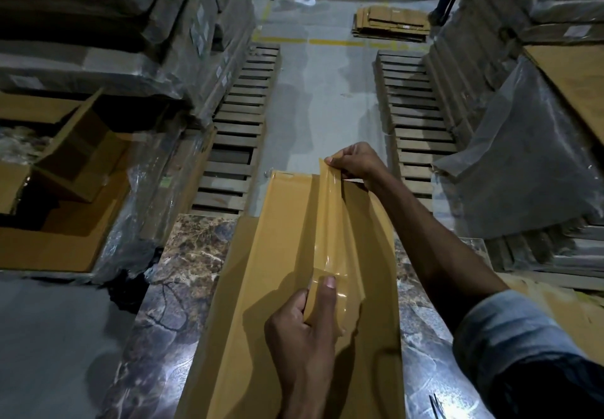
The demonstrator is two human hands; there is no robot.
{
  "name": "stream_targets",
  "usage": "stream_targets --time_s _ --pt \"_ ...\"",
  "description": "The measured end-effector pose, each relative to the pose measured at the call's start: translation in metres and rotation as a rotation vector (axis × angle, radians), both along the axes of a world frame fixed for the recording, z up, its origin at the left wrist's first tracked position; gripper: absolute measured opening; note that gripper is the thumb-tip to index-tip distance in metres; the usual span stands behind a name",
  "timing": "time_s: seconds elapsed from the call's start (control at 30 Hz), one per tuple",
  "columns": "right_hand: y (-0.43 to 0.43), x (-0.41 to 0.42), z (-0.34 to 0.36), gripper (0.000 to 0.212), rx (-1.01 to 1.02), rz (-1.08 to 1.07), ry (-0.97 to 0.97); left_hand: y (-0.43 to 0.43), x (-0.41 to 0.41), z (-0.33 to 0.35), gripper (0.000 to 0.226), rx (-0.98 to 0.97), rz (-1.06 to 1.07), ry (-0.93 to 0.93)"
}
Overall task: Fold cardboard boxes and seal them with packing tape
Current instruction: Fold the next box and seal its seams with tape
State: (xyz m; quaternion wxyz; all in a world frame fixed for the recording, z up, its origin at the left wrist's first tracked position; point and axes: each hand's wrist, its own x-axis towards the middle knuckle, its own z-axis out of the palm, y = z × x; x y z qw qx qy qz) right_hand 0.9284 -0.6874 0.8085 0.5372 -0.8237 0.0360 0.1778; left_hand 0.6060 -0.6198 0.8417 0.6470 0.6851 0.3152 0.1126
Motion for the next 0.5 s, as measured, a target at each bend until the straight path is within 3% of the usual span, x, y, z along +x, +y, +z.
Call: stream_targets --time_s 0.5 --pt "0.002 0.016 -0.021 0.027 -0.075 -0.062 0.083 0.010 0.019 0.004 0.037 -0.069 0.001 0.083"
